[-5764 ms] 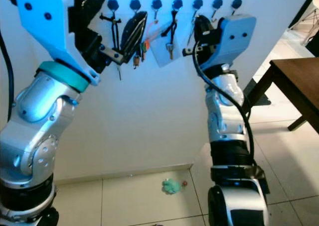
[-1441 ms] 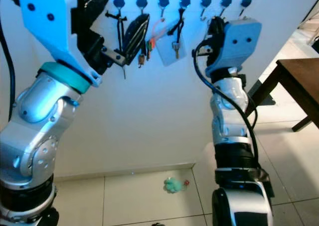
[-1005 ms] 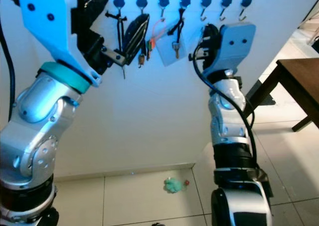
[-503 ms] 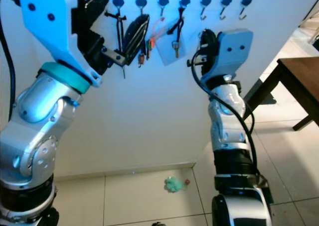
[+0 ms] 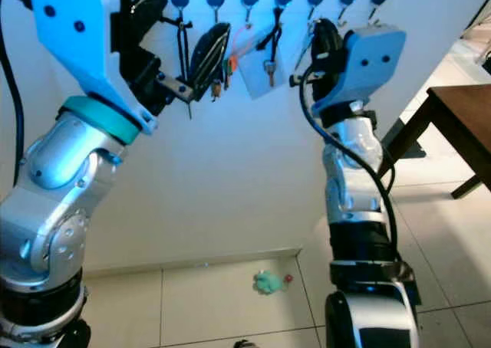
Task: Hang keys on a hook
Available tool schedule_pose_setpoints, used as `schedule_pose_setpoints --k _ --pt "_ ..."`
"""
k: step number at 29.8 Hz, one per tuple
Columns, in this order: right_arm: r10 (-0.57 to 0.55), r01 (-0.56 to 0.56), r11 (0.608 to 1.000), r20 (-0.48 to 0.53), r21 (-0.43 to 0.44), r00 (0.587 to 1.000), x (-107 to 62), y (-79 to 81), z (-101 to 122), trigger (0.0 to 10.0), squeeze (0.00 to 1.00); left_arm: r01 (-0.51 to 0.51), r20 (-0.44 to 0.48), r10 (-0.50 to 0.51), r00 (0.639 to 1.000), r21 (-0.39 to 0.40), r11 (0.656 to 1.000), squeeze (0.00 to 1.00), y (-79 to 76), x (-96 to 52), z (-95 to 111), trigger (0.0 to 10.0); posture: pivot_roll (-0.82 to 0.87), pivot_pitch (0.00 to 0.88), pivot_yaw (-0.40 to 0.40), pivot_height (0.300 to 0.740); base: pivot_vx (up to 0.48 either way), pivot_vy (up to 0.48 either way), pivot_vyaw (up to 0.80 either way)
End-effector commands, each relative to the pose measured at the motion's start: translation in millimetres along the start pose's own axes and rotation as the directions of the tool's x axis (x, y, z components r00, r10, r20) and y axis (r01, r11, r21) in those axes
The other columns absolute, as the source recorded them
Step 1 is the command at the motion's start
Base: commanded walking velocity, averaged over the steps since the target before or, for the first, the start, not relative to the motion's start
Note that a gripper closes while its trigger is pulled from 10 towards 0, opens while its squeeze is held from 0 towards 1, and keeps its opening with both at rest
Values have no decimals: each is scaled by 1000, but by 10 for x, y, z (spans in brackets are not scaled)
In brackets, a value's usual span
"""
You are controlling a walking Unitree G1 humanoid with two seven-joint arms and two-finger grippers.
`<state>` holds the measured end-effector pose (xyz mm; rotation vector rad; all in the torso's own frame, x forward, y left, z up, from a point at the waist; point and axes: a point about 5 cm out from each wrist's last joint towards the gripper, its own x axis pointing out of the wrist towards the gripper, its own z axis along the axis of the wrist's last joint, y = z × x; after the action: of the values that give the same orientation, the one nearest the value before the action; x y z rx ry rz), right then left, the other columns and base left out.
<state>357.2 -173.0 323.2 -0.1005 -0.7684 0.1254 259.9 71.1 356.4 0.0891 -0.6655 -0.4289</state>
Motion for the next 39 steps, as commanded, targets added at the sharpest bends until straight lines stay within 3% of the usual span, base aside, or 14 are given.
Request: schedule_pose_setpoints --k 1,9,11,14,20,23,39 --pt "-3 3 1000 13 -3 1000 14 -15 17 10000 0 10 21 -11 1000 3 1000 0 -23 -19 54 10000 -109 133 42 740 0 0 0" --pt "-9 9 1000 31 3 999 22 -28 46 10000 0 39 0 -39 999 -5 999 0 -56 -23 36 10000 -102 138 40 740 0 0 0" --pt "10 -10 1000 39 5 999 8 -8 63 10000 0 81 -24 -82 996 -33 996 0 -109 -13 -6 10000 -103 139 41 740 0 0 0" --pt "16 -16 1000 50 -1 999 -19 2 91 10000 0 221 -84 -227 970 -68 973 0 -333 9 -117 10000 -103 139 41 740 0 0 0" --pt "-6 6 1000 46 -2 999 -30 -22 91 10000 0 296 -104 -303 947 -75 952 0 -522 2 -173 10000 -108 139 47 740 0 0 0" --pt "-10 10 1000 43 0 999 -28 -37 87 10000 0 292 -123 -300 946 -81 953 0 -144 -93 -283 10000 -107 136 43 740 0 0 0" --pt "-29 29 1000 10 -8 1000 -49 -59 42 10000 0 283 -101 -289 952 -72 956 0 -97 -77 -254 10000 -109 123 45 740 0 0 0"
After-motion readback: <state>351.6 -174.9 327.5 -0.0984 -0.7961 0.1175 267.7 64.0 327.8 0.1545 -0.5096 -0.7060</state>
